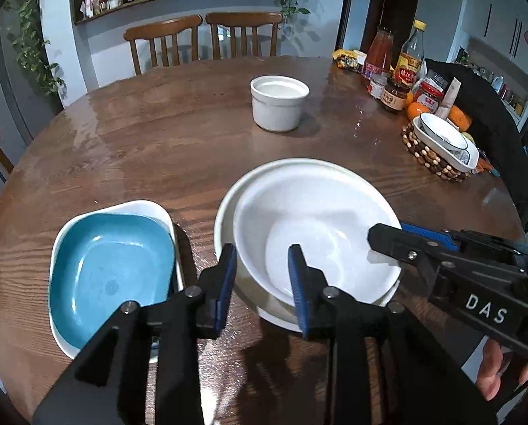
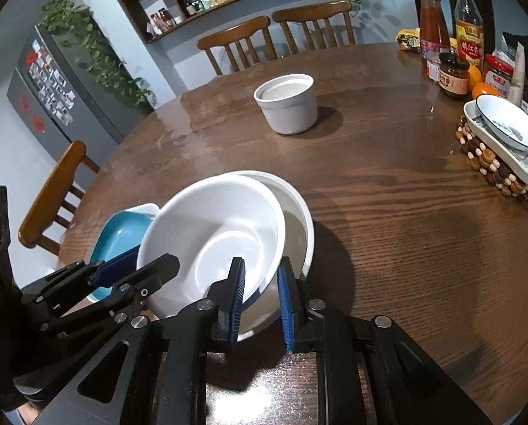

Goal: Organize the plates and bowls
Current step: 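Open the right gripper and withdraw from the nested bowls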

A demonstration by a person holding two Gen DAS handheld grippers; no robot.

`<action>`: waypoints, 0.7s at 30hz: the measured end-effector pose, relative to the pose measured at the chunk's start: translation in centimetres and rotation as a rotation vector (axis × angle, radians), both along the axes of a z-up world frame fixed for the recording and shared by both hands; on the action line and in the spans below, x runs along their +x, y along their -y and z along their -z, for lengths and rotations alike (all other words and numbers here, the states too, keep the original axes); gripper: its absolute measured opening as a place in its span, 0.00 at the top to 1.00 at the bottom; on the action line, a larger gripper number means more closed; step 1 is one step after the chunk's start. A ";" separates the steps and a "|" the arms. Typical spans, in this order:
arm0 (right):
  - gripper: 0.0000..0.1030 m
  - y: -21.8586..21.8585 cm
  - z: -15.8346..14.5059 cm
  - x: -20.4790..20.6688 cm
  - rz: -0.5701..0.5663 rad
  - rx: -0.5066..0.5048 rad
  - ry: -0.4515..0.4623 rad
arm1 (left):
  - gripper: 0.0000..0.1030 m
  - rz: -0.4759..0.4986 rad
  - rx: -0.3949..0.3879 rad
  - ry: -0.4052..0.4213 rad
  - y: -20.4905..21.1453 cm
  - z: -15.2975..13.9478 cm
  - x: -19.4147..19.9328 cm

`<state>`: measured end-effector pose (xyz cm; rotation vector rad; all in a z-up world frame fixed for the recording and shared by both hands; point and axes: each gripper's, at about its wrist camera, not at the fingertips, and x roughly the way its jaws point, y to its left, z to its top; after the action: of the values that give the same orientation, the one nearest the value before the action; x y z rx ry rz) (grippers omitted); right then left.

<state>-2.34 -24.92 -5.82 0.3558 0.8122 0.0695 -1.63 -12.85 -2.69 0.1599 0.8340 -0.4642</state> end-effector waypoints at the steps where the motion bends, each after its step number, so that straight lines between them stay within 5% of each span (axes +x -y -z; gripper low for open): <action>1: 0.79 0.1 -0.1 0.0 0.004 -0.004 0.008 | 0.55 -0.006 -0.003 0.010 -0.2 -0.1 0.0; 3: 0.67 0.2 -0.5 -0.2 0.010 -0.006 0.026 | 0.46 -0.020 -0.023 0.032 -0.6 -0.6 -0.1; 6: 0.57 0.5 -1.2 -0.6 0.021 -0.009 0.061 | 0.46 -0.041 -0.039 0.063 -1.2 -1.5 0.0; 14: 0.56 2.1 -3.0 0.2 0.052 -0.019 0.104 | 0.41 -0.072 -0.059 0.072 -1.9 -2.8 2.1; 21: 0.56 3.7 -3.8 2.2 0.062 -0.036 0.091 | 0.39 -0.065 -0.090 -0.018 -1.3 -3.0 5.3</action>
<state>-0.09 -28.57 -1.99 0.3415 0.7109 0.0127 3.69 -11.58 0.27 0.0451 0.8314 -0.4418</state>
